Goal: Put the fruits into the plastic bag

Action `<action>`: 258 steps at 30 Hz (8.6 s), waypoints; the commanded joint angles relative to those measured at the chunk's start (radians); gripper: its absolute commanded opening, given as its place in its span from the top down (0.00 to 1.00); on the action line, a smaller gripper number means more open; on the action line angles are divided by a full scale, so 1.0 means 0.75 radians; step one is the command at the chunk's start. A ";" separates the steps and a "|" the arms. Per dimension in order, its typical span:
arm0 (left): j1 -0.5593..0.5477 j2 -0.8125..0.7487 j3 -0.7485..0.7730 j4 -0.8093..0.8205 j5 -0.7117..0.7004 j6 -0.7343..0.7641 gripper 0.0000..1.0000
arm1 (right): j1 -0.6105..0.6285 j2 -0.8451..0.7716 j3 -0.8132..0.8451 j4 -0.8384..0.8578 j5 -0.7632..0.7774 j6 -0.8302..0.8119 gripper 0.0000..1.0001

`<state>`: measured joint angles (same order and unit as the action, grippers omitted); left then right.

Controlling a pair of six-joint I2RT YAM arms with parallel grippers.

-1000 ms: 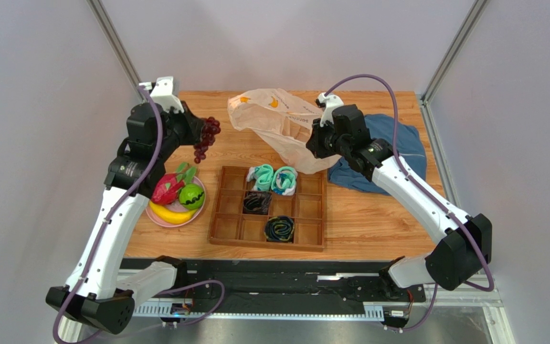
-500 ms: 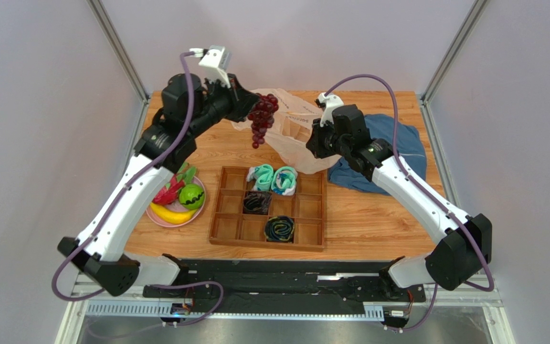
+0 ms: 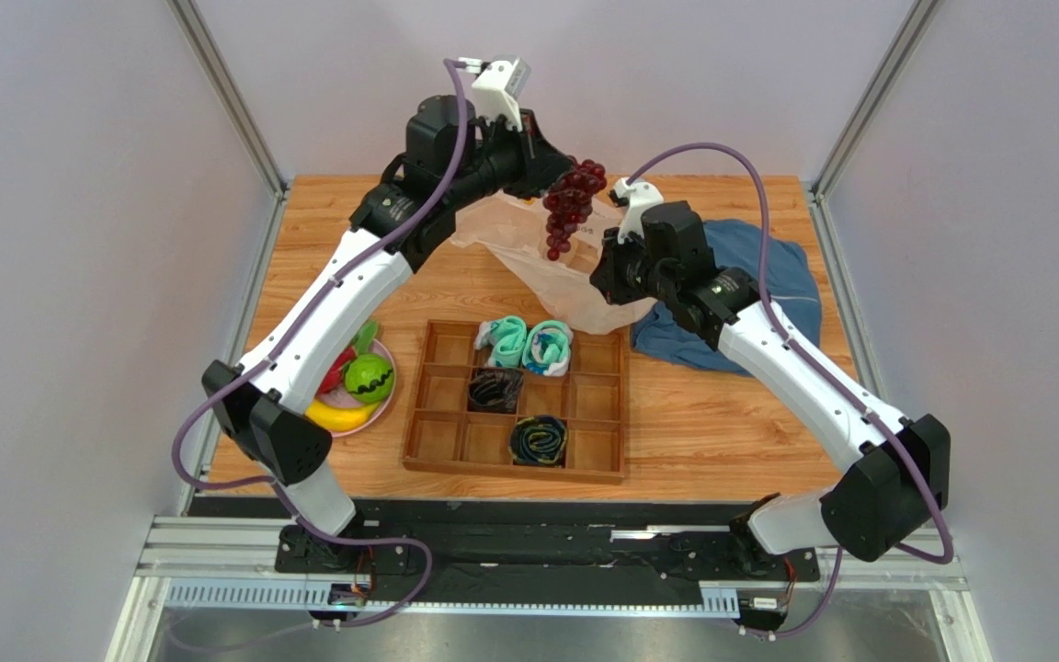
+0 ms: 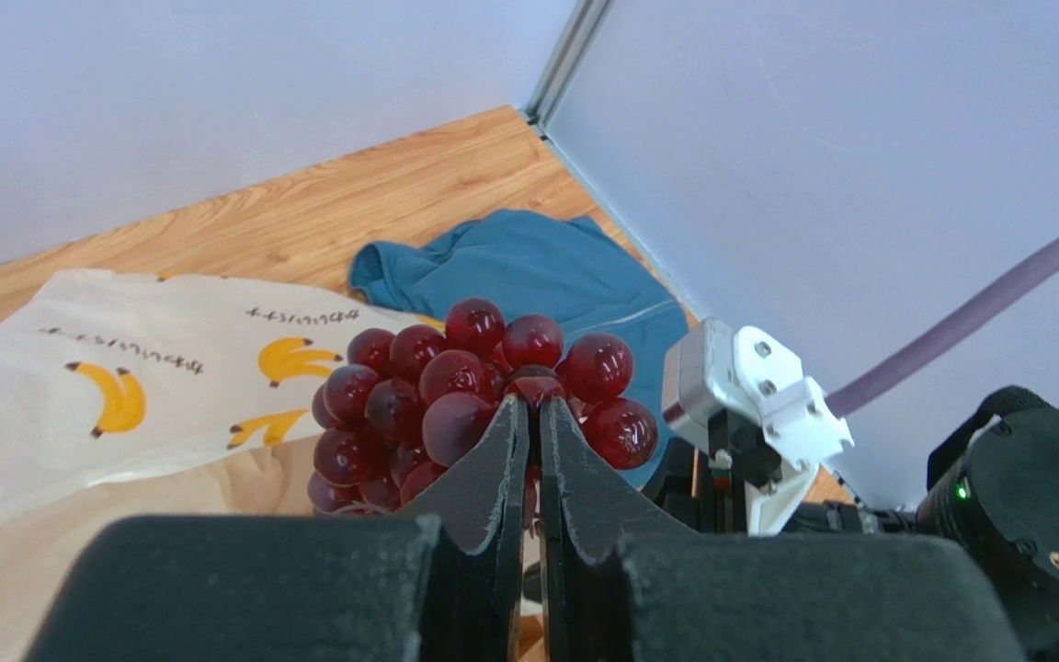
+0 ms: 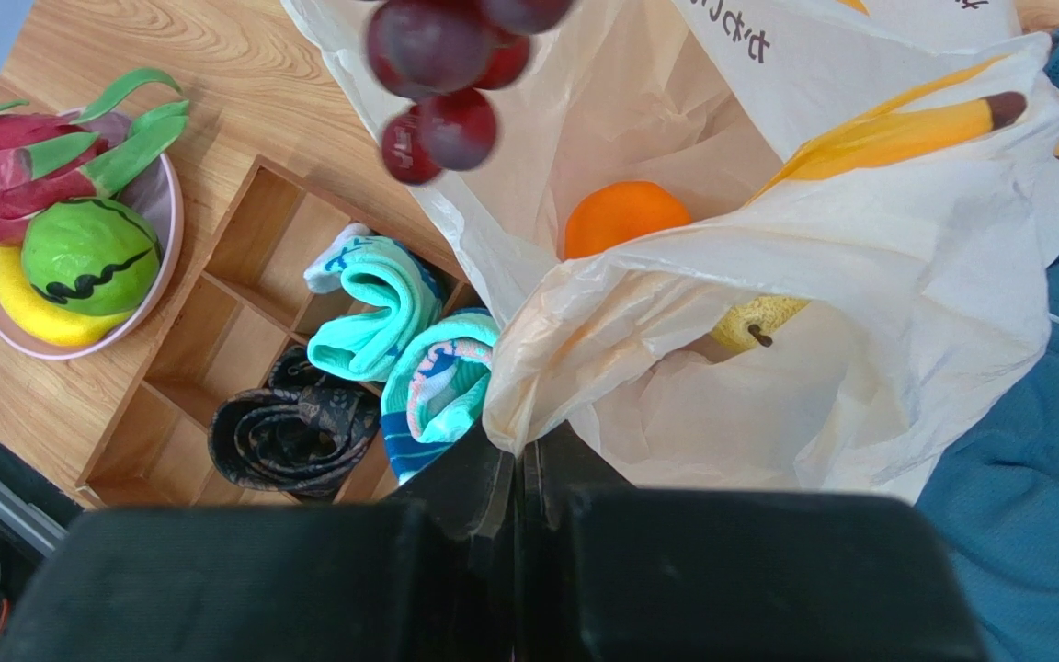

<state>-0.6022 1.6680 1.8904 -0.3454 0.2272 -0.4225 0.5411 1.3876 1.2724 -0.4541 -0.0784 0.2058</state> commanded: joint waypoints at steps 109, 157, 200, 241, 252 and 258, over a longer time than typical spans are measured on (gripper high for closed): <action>0.588 -0.666 -1.443 -0.235 -0.663 -0.108 0.01 | 0.007 -0.052 0.013 -0.004 0.037 0.014 0.96; 0.586 -0.729 -1.576 -0.245 -0.559 -0.251 0.25 | 0.003 -0.030 0.024 0.008 0.010 0.024 0.96; -0.120 0.069 -0.440 0.272 -0.137 -0.009 0.32 | 0.007 -0.085 0.022 -0.002 0.039 0.018 0.96; -0.122 0.163 -0.402 0.158 -0.172 0.007 0.01 | 0.005 -0.077 0.024 -0.010 0.035 0.020 0.95; -0.120 0.034 -0.430 0.180 -0.339 0.029 0.01 | 0.007 -0.081 0.026 -0.010 0.045 0.014 0.95; -0.113 -0.184 -0.567 0.197 -0.573 0.113 0.01 | 0.007 -0.085 0.019 -0.010 0.051 0.018 0.95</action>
<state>-0.6880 1.6855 1.5204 -0.2382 -0.0589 -0.4038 0.5411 1.3575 1.2613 -0.4900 -0.0521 0.2203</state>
